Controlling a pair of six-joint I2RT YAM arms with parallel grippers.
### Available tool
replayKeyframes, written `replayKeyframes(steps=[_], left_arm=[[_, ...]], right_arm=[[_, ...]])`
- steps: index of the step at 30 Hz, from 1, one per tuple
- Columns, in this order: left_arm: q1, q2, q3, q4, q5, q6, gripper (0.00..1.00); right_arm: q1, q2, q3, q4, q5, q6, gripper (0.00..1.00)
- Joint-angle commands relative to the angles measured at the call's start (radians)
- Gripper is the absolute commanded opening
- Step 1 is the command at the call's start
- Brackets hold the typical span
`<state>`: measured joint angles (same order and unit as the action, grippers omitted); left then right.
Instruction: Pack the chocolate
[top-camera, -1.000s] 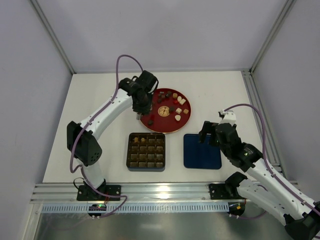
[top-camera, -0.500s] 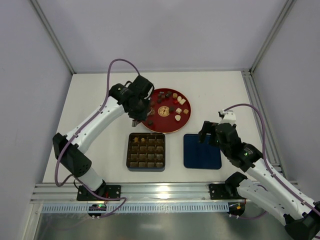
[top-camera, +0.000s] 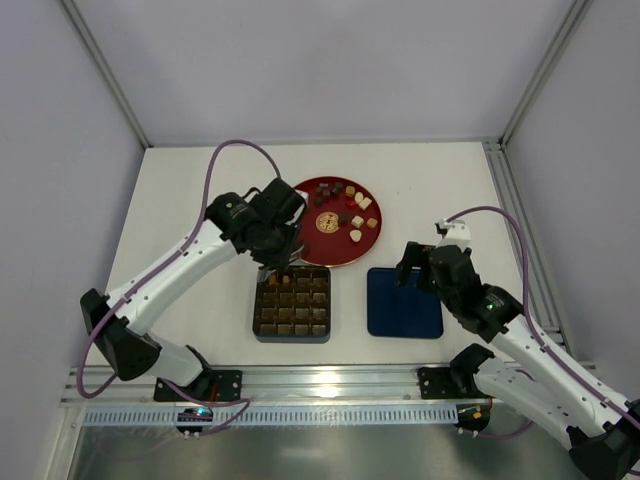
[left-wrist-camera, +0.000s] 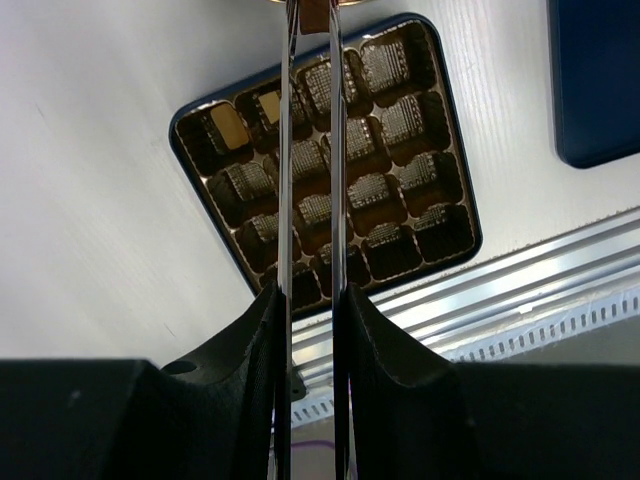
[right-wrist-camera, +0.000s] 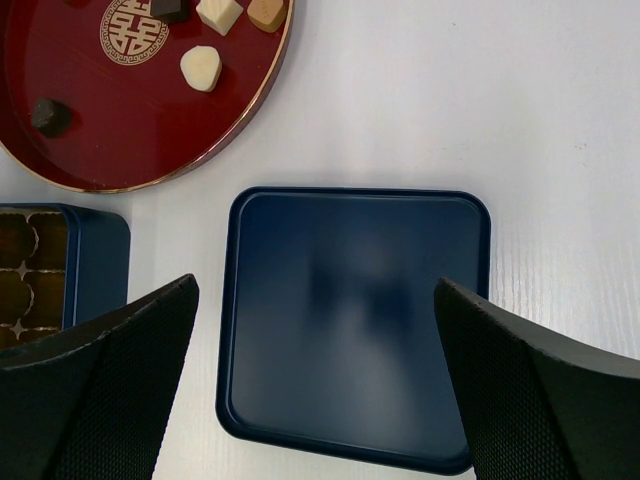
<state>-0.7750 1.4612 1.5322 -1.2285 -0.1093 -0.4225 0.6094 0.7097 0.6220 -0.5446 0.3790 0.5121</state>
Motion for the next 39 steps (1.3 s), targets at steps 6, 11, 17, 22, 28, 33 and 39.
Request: replayKeyframes(steps=[6, 11, 17, 22, 28, 33, 39], left_arm=[[-0.055, -0.107, -0.056, -0.009, 0.016, -0.056, 0.28], [-0.087, -0.122, -0.087, -0.014, 0.005, -0.078, 0.28], [-0.109, -0.148, -0.124, -0.011, 0.003, -0.096, 0.28], [-0.115, -0.165, -0.15, -0.009, 0.0, -0.099, 0.29], [-0.115, -0.164, -0.168, 0.001, -0.001, -0.104, 0.31], [-0.115, -0.157, -0.173, 0.015, -0.009, -0.107, 0.32], [-0.115, -0.148, -0.173, 0.023, -0.01, -0.11, 0.32]], right_arm=[[0.004, 0.01, 0.016, 0.038, 0.027, 0.011, 1.0], [0.004, 0.01, 0.012, 0.041, 0.028, 0.014, 1.0], [0.004, 0.011, 0.008, 0.044, 0.031, 0.016, 1.0], [0.003, 0.017, 0.005, 0.048, 0.029, 0.016, 1.0], [0.004, 0.019, 0.005, 0.049, 0.027, 0.019, 1.0], [0.004, 0.017, 0.002, 0.051, 0.028, 0.017, 1.0], [0.003, 0.016, -0.001, 0.054, 0.026, 0.016, 1.0]])
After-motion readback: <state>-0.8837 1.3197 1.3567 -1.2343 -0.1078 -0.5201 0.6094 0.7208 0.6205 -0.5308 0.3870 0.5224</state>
